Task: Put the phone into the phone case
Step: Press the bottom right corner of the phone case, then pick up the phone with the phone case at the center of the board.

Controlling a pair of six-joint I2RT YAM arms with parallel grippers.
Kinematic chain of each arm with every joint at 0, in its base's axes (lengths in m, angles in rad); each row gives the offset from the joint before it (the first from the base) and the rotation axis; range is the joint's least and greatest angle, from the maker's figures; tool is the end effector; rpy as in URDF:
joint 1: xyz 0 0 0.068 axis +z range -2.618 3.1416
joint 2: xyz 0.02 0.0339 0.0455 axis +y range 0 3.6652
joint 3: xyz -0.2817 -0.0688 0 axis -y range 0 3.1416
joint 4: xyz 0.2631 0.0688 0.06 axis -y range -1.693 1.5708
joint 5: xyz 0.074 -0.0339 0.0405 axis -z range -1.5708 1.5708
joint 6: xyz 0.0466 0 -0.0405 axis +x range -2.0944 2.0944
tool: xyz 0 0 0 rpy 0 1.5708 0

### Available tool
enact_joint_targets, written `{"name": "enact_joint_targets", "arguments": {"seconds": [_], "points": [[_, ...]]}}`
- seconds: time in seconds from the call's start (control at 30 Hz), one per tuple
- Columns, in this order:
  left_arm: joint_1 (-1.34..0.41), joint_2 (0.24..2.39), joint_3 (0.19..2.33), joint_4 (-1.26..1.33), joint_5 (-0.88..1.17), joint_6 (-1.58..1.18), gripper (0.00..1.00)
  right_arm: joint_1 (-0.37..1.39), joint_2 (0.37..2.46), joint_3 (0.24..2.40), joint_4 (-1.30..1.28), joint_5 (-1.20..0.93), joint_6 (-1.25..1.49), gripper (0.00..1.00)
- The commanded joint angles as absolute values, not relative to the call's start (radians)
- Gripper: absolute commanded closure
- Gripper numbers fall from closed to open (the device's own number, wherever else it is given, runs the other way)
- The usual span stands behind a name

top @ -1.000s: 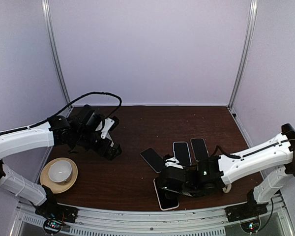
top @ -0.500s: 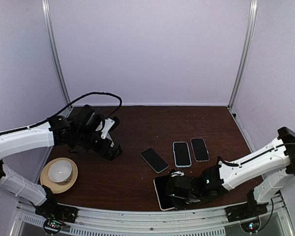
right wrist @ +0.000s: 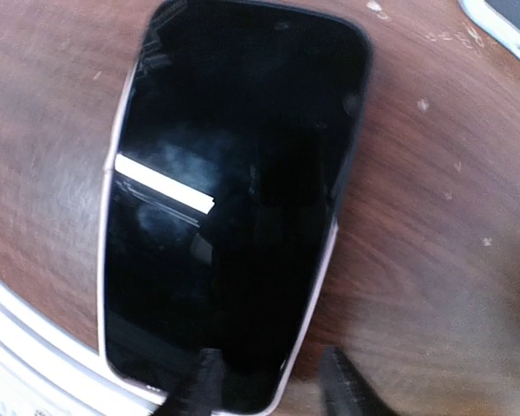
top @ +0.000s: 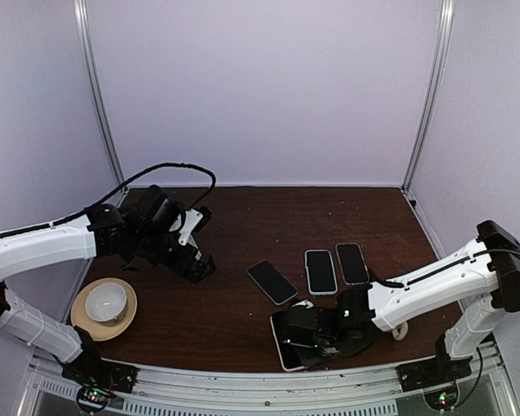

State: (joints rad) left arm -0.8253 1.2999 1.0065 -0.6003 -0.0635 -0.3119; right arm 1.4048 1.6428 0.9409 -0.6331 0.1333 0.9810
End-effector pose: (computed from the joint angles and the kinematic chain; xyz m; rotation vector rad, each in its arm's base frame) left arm 0.1984 -0.2106 0.2724 0.6096 2.4327 -0.4083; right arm 0.0570 0.3027 0.1536 -0.5917 2.8604 0.2496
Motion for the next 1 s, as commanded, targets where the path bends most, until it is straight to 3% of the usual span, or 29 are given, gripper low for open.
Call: {"name": "enact_joint_targets", "arguments": {"seconds": [0.0, 0.07, 0.1, 0.3, 0.7, 0.9, 0.97], "points": [[-0.817, 1.309, 1.021, -0.579, -0.049, -0.295, 0.02, 1.404, 1.669, 1.058, -0.807, 0.191, 0.923, 0.33], [-0.818, 1.31, 1.022, -0.58, -0.049, -0.293, 0.03, 1.404, 1.677, 1.113, -0.825, 0.206, 0.922, 0.06], [-0.818, 1.31, 1.022, -0.58, -0.05, -0.293, 0.03, 1.402, 1.685, 1.131, -0.827, 0.21, 0.922, 0.01], [-0.817, 1.307, 1.021, -0.581, -0.048, -0.291, 0.02, 1.395, 1.758, 1.188, -0.793, 0.178, 0.952, 0.0], [-0.817, 1.302, 1.021, -0.582, -0.044, -0.29, 0.02, 1.368, 1.818, 1.094, -0.604, 0.055, 1.044, 0.01], [-0.818, 1.303, 1.022, -0.583, -0.044, -0.29, 0.03, 1.365, 1.837, 1.074, -0.632, 0.079, 1.063, 0.01], [-0.818, 1.303, 1.022, -0.582, -0.044, -0.288, 0.02, 1.365, 1.85, 1.089, -0.668, 0.094, 1.063, 0.05]]}}
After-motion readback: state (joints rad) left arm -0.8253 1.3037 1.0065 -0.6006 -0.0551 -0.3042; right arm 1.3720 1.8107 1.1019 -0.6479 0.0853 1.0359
